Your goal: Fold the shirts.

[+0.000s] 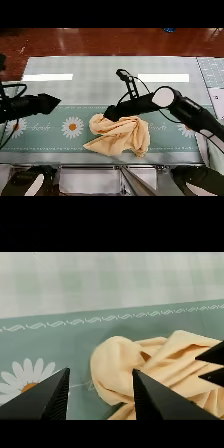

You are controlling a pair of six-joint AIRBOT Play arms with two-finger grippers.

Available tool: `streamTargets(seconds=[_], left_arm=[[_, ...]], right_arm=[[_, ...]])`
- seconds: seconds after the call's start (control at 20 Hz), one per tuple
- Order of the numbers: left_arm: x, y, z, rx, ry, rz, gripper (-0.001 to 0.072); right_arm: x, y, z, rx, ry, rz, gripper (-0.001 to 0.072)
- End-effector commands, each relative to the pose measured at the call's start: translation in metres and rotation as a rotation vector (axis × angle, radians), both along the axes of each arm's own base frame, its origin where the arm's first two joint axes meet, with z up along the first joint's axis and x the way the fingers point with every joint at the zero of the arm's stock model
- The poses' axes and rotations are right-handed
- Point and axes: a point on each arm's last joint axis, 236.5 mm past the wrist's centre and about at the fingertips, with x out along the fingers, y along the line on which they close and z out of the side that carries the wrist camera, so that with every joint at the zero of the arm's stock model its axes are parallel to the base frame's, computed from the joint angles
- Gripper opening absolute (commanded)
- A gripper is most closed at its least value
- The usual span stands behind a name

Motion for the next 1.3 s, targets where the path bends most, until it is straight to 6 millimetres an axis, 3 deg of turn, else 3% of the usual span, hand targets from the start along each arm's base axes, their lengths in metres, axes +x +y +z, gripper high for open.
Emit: streamTargets(seconds=[0.0, 0.1, 0.15, 0.25, 0.3, 0.35, 0.45, 0.65, 0.8, 0.95, 1.0, 1.05, 1.1, 1.25], left_arm=[[-0.011, -0.006, -0.04, -0.013, 0.137, -0.011, 0.0497], [-0.024, -0.01, -0.078, -0.022, 0.251, -0.019, 0.0497], [-0.036, -0.016, -0.102, -0.058, 0.335, -0.02, 0.0497], [-0.05, -0.034, -0.14, -0.175, 0.465, 0.018, 0.0497], [-0.047, -0.043, -0.152, -0.246, 0.479, 0.04, 0.0497], [-0.043, -0.052, -0.159, -0.306, 0.475, 0.044, 0.0497], [-0.041, -0.067, -0.171, -0.388, 0.513, 0.029, 0.0497], [-0.026, -0.088, -0.198, -0.425, 0.563, 0.081, 0.0497], [-0.028, -0.12, -0.208, -0.405, 0.584, -0.004, 0.0497], [-0.022, -0.134, -0.209, -0.401, 0.618, -0.054, 0.0481], [-0.02, -0.136, -0.206, -0.399, 0.623, -0.077, 0.0398], [-0.02, -0.135, -0.203, -0.376, 0.615, -0.128, 0.0124], [-0.021, -0.137, -0.198, -0.355, 0.587, -0.195, 0.0021], [-0.017, -0.143, -0.183, -0.353, 0.567, -0.257, 0.0021]], right_arm=[[0.046, -0.05, 0.015, 0.012, 0.01, -0.138, 0.0411], [0.083, -0.142, 0.044, -0.04, -0.086, -0.332, 0.0411], [0.088, -0.194, 0.049, -0.109, -0.1, -0.436, 0.0411], [0.07, -0.284, 0.044, -0.241, -0.094, -0.616, 0.0411], [0.055, -0.313, 0.036, -0.263, -0.068, -0.694, 0.041], [0.039, -0.329, 0.025, -0.266, -0.036, -0.752, 0.041], [0.007, -0.337, 0.0, -0.247, 0.04, -0.81, 0.041], [-0.034, -0.316, -0.044, -0.216, 0.171, -0.785, 0.041], [-0.048, -0.304, -0.062, -0.191, 0.234, -0.751, 0.041], [-0.049, -0.303, -0.062, -0.192, 0.234, -0.744, 0.041], [-0.049, -0.303, -0.062, -0.193, 0.232, -0.742, 0.041], [-0.049, -0.303, -0.062, -0.196, 0.228, -0.735, 0.041], [-0.049, -0.303, -0.063, -0.201, 0.225, -0.729, 0.041], [-0.058, -0.296, -0.076, -0.183, 0.271, -0.725, 0.041]])
